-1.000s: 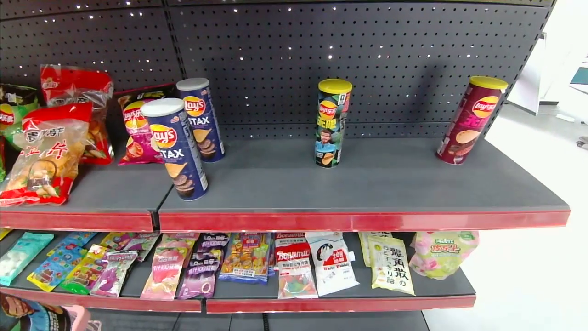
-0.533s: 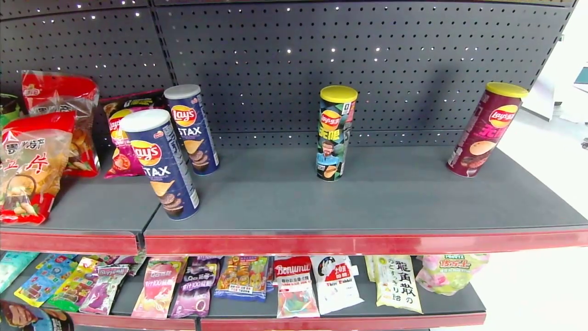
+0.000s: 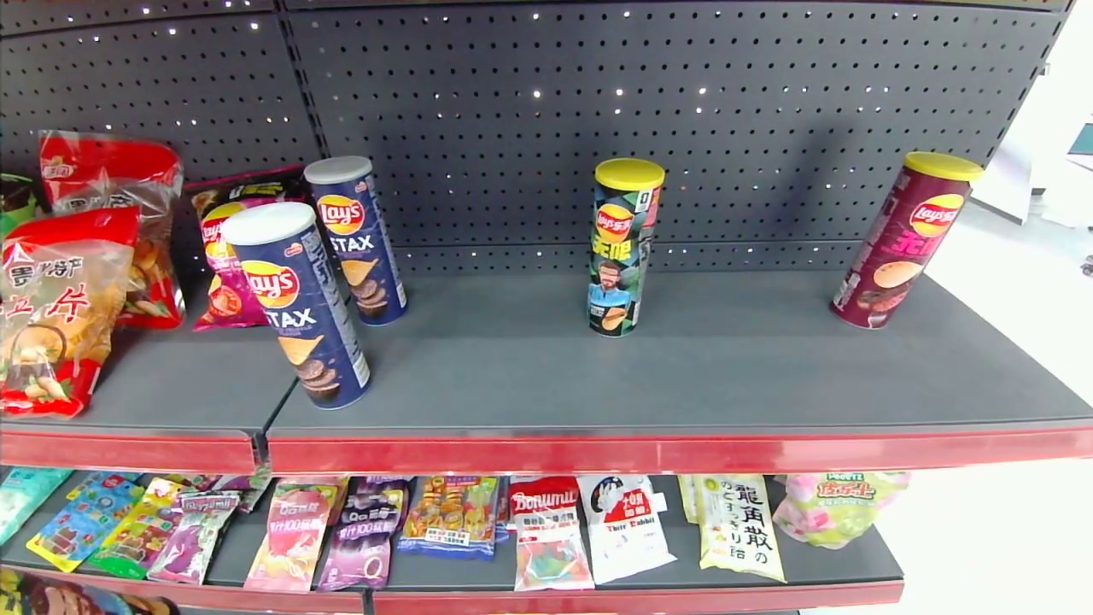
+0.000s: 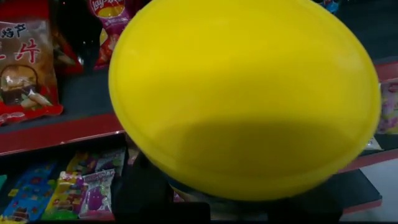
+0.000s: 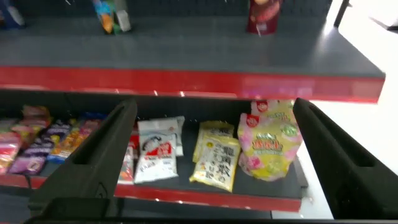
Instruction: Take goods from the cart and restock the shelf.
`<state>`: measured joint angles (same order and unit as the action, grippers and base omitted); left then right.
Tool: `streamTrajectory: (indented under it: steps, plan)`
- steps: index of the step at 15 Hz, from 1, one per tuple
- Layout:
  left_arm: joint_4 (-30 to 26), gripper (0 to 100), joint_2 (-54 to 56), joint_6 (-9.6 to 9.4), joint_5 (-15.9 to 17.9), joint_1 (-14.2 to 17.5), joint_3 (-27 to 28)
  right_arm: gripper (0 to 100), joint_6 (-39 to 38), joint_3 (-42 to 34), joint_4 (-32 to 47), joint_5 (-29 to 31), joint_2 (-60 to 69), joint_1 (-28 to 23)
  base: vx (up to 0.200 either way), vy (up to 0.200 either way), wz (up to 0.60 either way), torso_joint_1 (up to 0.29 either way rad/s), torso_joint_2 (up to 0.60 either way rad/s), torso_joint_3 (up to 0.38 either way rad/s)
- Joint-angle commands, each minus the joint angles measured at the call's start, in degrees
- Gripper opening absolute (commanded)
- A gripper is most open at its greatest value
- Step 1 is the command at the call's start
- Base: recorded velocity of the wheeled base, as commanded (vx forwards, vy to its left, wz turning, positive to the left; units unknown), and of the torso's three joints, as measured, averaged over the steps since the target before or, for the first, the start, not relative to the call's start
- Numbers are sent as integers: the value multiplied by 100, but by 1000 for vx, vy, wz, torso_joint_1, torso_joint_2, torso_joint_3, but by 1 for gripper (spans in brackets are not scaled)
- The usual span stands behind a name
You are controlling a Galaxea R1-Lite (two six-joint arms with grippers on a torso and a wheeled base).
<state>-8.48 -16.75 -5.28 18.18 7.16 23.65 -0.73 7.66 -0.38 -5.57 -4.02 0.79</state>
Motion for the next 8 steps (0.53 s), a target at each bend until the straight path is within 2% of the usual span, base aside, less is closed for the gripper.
streamTrajectory:
  steps: [1,2,3,4,6,7,8]
  plan:
    - [5,0,-382,18,186,-4,26,100,-111,1898,38,-744,-2489,360,0,0,0,0,0,0]
    - [14,0,-637,27,450,5,52,100,258,1977,-85,-867,-3254,483,0,0,0,0,0,0]
    - [14,0,-672,27,450,5,52,100,258,2065,-164,-867,-3518,457,0,0,0,0,0,0]
    - [31,0,-768,18,520,-4,70,100,275,2205,-507,-902,-4432,404,0,0,0,0,0,0]
    - [31,0,-944,18,661,-4,105,100,425,2319,-1096,-911,-5442,492,0,0,0,0,0,0]
    - [22,0,-1006,27,678,-4,105,100,548,2495,-1755,-919,-6102,633,0,0,0,0,0,0]
    - [22,0,-997,27,687,-4,105,100,530,2636,-2001,-972,-6383,659,0,0,0,0,0,0]
